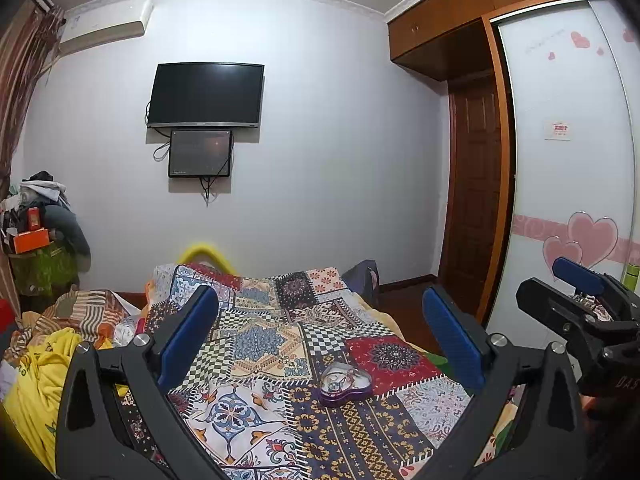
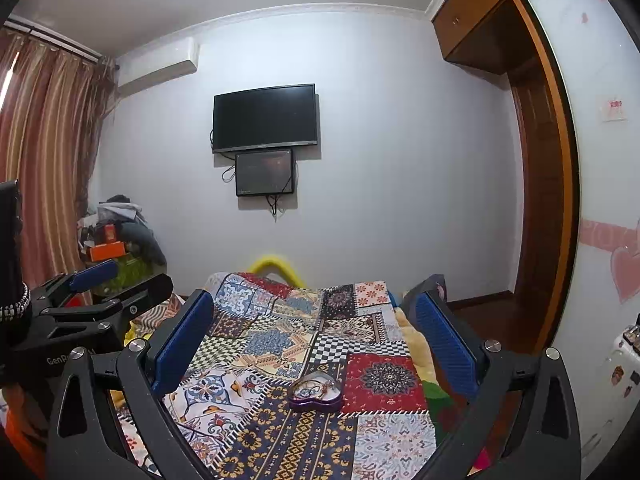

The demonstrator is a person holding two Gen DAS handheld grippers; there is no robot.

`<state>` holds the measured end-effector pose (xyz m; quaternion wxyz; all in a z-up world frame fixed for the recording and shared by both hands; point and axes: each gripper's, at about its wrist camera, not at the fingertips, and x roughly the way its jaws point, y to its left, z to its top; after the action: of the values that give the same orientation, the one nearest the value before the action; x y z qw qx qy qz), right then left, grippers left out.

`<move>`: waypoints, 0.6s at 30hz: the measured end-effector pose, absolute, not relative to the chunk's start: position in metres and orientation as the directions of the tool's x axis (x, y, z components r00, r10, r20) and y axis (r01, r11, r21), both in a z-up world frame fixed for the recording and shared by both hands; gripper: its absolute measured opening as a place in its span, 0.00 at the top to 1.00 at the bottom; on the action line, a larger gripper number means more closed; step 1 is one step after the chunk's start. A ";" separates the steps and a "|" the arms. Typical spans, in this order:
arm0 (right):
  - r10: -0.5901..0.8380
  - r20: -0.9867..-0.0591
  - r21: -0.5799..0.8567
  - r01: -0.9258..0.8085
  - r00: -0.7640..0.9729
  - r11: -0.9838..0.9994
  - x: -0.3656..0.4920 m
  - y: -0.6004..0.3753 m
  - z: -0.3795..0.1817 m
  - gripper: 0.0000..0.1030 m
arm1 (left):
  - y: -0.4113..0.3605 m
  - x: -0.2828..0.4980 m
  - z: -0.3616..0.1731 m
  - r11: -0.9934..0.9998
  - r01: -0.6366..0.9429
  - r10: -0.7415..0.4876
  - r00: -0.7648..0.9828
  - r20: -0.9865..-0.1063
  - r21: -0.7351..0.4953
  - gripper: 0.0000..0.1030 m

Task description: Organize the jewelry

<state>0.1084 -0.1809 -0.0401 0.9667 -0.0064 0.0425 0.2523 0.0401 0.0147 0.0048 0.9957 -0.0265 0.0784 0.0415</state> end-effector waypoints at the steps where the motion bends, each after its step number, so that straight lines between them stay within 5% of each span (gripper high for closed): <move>1: 0.489 -0.087 0.011 -0.490 0.868 0.872 0.108 -0.180 -0.040 0.03 | 0.015 0.040 0.005 0.995 -0.085 0.076 0.984 -0.160 -0.047 0.00; 18: 0.491 -0.095 0.014 -0.492 0.866 0.870 0.110 -0.181 -0.042 0.03 | 0.015 0.041 0.005 0.996 -0.069 0.059 0.985 -0.163 -0.056 0.00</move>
<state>0.1097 -0.1805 -0.0416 0.9659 -0.0055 0.0479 0.2545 0.0406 0.0154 0.0045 0.9957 -0.0308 0.0807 0.0322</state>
